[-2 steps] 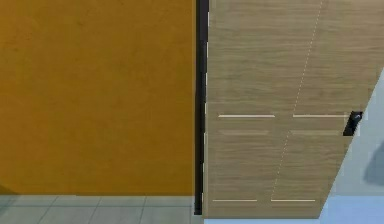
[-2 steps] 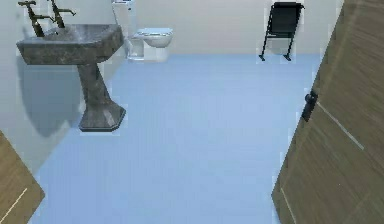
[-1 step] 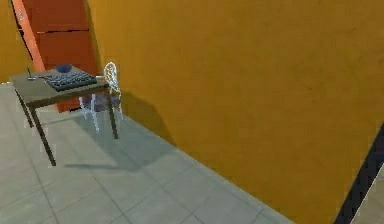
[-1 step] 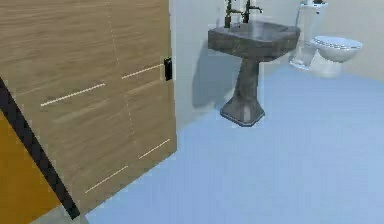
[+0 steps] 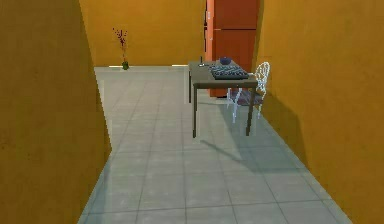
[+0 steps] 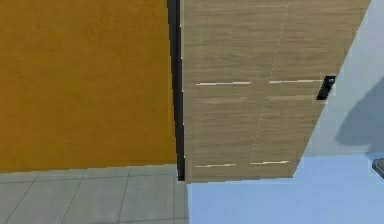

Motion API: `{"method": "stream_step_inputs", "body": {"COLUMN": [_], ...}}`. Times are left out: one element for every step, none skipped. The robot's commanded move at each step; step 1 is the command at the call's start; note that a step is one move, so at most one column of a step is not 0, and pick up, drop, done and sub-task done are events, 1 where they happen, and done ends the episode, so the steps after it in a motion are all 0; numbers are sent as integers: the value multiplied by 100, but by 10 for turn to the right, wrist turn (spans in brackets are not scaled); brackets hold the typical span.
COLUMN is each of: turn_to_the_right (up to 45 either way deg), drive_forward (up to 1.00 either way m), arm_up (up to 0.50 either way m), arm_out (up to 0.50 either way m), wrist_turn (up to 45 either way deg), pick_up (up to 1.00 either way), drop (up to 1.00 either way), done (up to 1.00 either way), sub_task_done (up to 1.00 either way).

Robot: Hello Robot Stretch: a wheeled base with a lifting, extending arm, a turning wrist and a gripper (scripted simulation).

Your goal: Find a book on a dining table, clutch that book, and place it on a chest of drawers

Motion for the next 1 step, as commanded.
{"method": "stream_step_inputs", "body": {"turn_to_the_right": [-30], "drive_forward": [0], "arm_up": [0], "arm_out": [0], "wrist_turn": [0], "pick_up": [0], "drop": [0], "done": [0], "sub_task_done": [0]}}
